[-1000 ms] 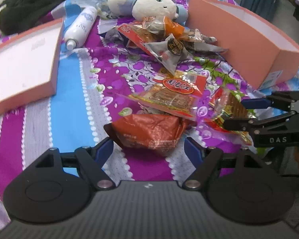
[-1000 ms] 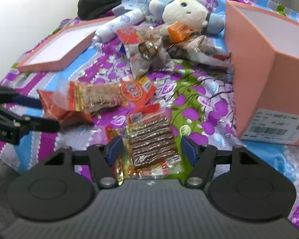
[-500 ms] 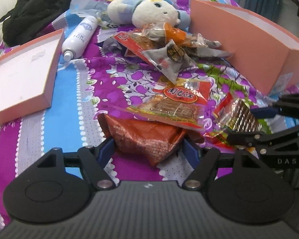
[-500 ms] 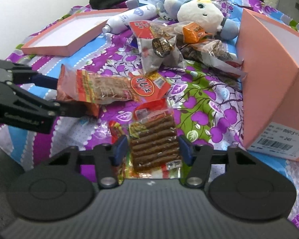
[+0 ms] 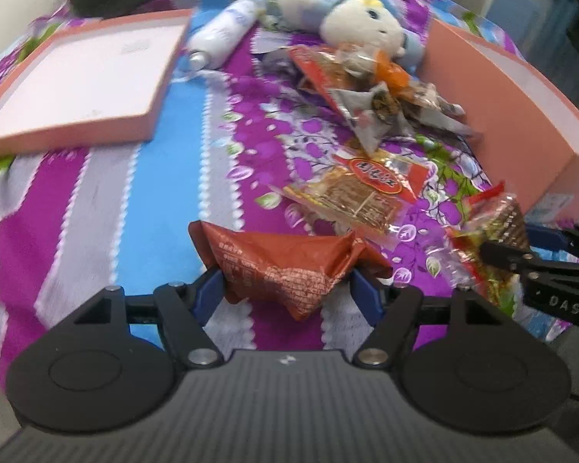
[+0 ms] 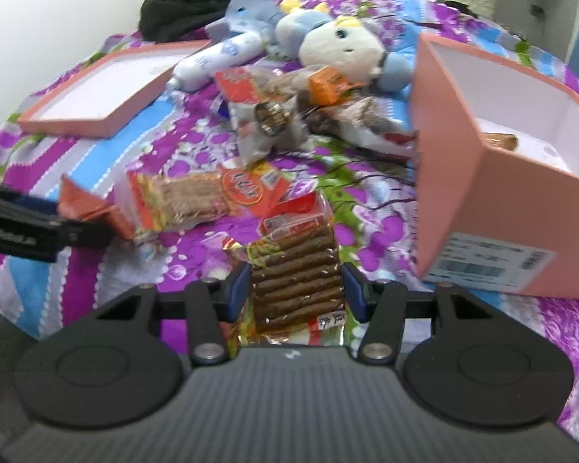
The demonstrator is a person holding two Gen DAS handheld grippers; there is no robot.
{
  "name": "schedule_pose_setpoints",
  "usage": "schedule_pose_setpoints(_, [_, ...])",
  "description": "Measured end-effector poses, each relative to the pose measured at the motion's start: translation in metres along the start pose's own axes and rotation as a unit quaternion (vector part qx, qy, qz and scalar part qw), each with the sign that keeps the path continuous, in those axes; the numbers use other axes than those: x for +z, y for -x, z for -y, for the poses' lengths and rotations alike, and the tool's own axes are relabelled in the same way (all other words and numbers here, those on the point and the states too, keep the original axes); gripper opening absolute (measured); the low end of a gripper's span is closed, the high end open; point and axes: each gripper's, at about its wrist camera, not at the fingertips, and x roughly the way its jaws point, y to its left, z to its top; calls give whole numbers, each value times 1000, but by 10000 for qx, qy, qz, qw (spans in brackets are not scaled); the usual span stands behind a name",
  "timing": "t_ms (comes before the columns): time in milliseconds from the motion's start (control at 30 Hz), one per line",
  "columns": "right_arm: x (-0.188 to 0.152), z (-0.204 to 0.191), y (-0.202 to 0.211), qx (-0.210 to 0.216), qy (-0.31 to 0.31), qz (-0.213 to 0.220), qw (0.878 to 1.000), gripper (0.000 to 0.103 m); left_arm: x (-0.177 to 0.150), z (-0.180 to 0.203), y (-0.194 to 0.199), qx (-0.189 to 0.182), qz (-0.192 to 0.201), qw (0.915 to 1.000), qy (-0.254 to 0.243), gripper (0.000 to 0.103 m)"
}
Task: Organize snacks
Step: 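Lift both held snacks and carry them toward the pink box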
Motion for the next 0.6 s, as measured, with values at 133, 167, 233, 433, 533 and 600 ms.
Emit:
schedule_pose_setpoints(133, [0,0,18,-76,-109,160,9998,54,-3,-3,22,50,104,9997,192,74])
schedule_pose_setpoints(167, [1,0,23,-91,-137,211,9996,54,-3,-3,29,54,148,9996,248,74])
schedule_pose_setpoints(233, [4,0,34,-112,-214,310,9992,54,-2,-3,41,48,235,9991,345,74])
schedule_pose_setpoints(433, [16,1,68,-207,-425,694,9965,54,8,7,75,-75,530,9975,466,74])
schedule_pose_setpoints(533, [24,3,85,-251,-526,890,9943,54,17,17,90,-153,687,9966,435,74])
schedule_pose_setpoints(600, [28,5,96,-277,-604,1016,9926,54,22,25,101,-217,791,9958,406,75])
